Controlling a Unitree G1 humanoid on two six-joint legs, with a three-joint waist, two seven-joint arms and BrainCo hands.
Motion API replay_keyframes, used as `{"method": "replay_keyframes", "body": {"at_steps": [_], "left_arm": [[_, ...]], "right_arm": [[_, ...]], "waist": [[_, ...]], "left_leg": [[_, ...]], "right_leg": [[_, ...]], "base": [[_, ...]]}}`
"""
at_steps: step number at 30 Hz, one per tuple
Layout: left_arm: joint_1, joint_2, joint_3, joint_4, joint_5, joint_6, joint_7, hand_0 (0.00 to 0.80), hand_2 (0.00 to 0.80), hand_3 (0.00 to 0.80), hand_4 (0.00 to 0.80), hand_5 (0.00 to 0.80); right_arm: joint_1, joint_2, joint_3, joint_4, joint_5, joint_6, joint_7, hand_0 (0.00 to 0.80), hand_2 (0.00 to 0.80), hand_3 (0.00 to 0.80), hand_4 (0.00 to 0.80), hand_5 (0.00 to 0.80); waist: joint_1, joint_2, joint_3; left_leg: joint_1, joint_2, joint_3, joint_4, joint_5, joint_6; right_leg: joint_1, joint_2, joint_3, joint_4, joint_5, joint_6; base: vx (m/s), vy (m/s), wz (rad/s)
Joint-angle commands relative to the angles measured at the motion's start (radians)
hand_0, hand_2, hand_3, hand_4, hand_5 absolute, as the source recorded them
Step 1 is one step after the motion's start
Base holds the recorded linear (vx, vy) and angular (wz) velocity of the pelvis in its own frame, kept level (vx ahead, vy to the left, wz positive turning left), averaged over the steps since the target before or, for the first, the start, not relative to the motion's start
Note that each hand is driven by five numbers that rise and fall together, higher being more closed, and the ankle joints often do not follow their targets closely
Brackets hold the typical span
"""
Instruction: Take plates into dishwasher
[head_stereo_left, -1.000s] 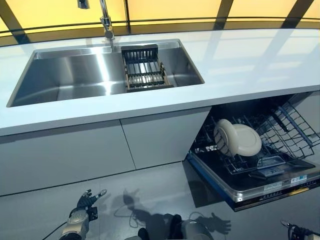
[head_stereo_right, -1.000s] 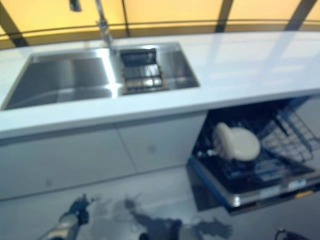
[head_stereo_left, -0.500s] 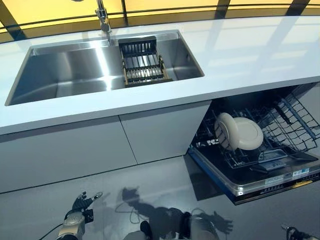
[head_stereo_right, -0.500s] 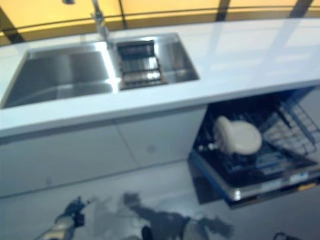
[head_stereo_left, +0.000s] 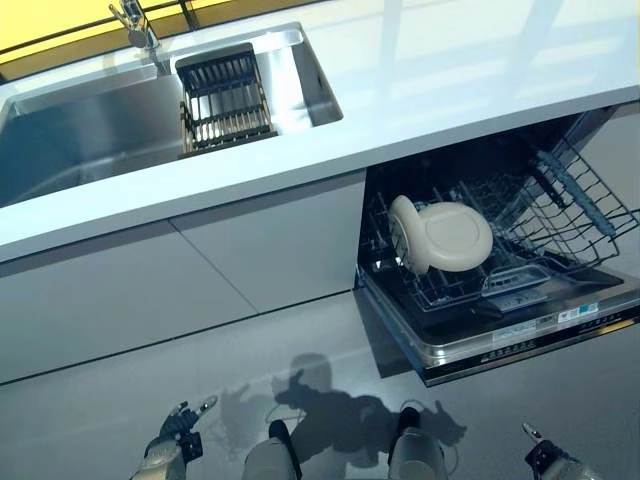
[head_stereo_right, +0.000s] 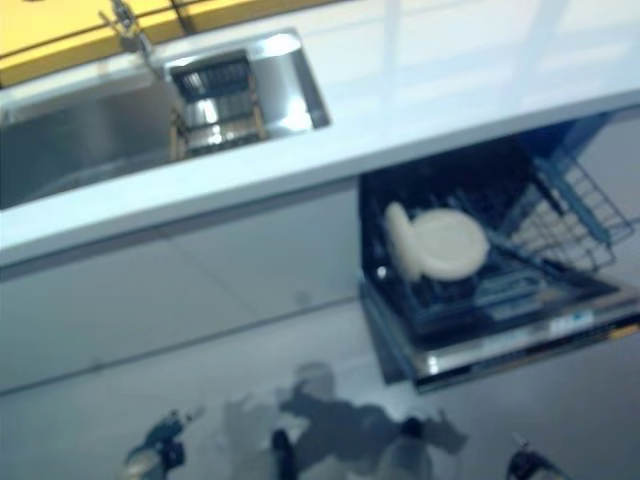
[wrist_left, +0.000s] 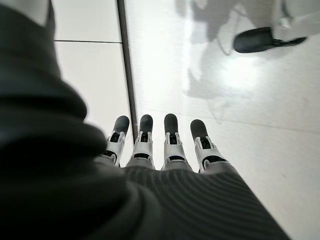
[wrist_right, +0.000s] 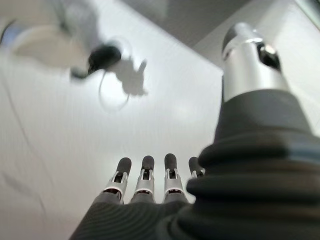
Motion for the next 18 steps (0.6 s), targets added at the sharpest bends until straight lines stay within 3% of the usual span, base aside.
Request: {"method": "replay_keyframes", "body": {"at_steps": [1, 4, 9, 14, 18], "left_arm": [[-0.002, 0.037, 0.013, -0.017, -0.046, -0.029, 0.018, 0.0, 0.0, 0.0, 0.0, 0.0], [0.023, 0.024, 0.014, -0.011, -0.06, -0.037, 0.015, 0.0, 0.0, 0.0, 0.0, 0.0], [0.05, -0.01, 0.0, 0.005, -0.079, -0.057, 0.011, 0.0, 0.0, 0.0, 0.0, 0.0], [0.066, -0.036, -0.033, -0.01, -0.085, -0.042, 0.013, 0.0, 0.0, 0.0, 0.0, 0.0], [0.067, -0.038, -0.053, -0.019, -0.087, -0.025, 0.011, 0.0, 0.0, 0.0, 0.0, 0.0]], "right_arm": [[-0.064, 0.003, -0.045, -0.049, 0.221, -0.046, 0.085, 0.0, 0.0, 0.0, 0.0, 0.0], [-0.103, -0.003, -0.05, -0.081, 0.413, -0.036, 0.186, 0.0, 0.0, 0.0, 0.0, 0.0], [-0.192, -0.024, -0.064, -0.127, 0.624, -0.025, 0.277, 0.0, 0.0, 0.0, 0.0, 0.0], [-0.305, -0.031, -0.029, -0.197, 0.644, -0.025, 0.345, 0.0, 0.0, 0.0, 0.0, 0.0], [-0.408, -0.05, 0.022, -0.239, 0.667, -0.028, 0.389, 0.0, 0.0, 0.0, 0.0, 0.0]], "waist": [[0.042, 0.008, 0.038], [0.052, 0.038, 0.034], [0.068, 0.079, 0.035], [0.095, 0.112, 0.028], [0.12, 0.119, 0.018]], "left_leg": [[-0.024, -0.042, -0.019, 0.065, -0.043, 0.066], [-0.019, -0.058, -0.035, 0.077, -0.062, 0.055], [-0.034, -0.074, -0.044, 0.132, -0.078, 0.05], [-0.024, -0.084, -0.058, 0.156, -0.083, 0.045], [-0.003, -0.09, -0.074, 0.14, -0.068, 0.036]], "right_leg": [[0.005, -0.063, 0.017, 0.064, 0.014, -0.032], [0.002, -0.08, 0.024, 0.109, -0.029, -0.025], [-0.016, -0.109, 0.028, 0.2, -0.082, -0.041], [0.003, -0.129, 0.017, 0.252, -0.12, -0.056], [0.039, -0.131, -0.007, 0.248, -0.13, -0.061]], "base": [[-0.1, 0.081, 0.21], [0.023, 0.112, 0.14], [0.003, 0.108, 0.12], [0.024, 0.087, 0.08], [0.016, 0.039, 0.02]]}}
